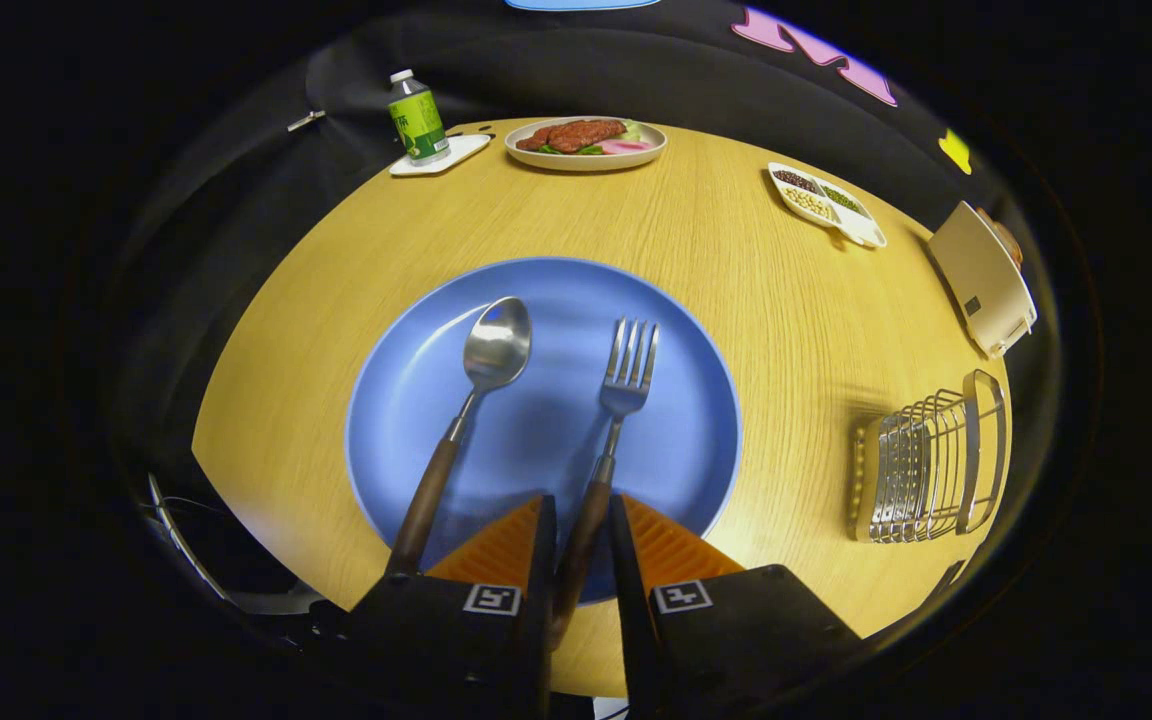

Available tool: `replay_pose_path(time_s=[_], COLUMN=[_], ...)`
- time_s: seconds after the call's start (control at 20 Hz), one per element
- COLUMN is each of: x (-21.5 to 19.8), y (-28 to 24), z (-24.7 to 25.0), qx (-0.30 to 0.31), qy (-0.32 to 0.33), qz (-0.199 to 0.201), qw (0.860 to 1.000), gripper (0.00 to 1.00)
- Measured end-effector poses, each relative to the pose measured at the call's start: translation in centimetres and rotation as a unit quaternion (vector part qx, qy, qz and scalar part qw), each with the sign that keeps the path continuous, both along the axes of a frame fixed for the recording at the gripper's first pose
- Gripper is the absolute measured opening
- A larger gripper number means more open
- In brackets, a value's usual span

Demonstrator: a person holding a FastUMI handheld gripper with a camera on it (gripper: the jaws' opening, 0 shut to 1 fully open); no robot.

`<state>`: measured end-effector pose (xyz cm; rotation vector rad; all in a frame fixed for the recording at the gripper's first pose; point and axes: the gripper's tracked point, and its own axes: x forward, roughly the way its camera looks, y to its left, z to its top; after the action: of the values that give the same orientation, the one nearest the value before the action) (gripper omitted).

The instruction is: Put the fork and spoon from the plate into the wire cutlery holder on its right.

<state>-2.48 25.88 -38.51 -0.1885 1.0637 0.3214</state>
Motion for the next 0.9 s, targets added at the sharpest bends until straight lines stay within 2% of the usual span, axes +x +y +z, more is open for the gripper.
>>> replay_pose_path(time_s=[0.05, 0.2, 0.3, 0.55, 0.9], x=[0.1, 0.0, -0.2, -0.2, -1.5], y=[-0.3, -0.2, -0.2, 0.0, -4.2], z=[-0.4, -0.1, -0.1, 1.5, 8.5], qx=[-0.007, -0.003, 0.005, 0.043, 0.042], qy=[0.005, 0.023, 0.033, 0.044, 0.021], qz=[-0.004, -0.006, 0.002, 0.013, 0.076], qw=[1.000, 1.000, 0.999, 0.998, 0.996], gripper=[0.33, 0.15, 0.12, 0.09, 0.09])
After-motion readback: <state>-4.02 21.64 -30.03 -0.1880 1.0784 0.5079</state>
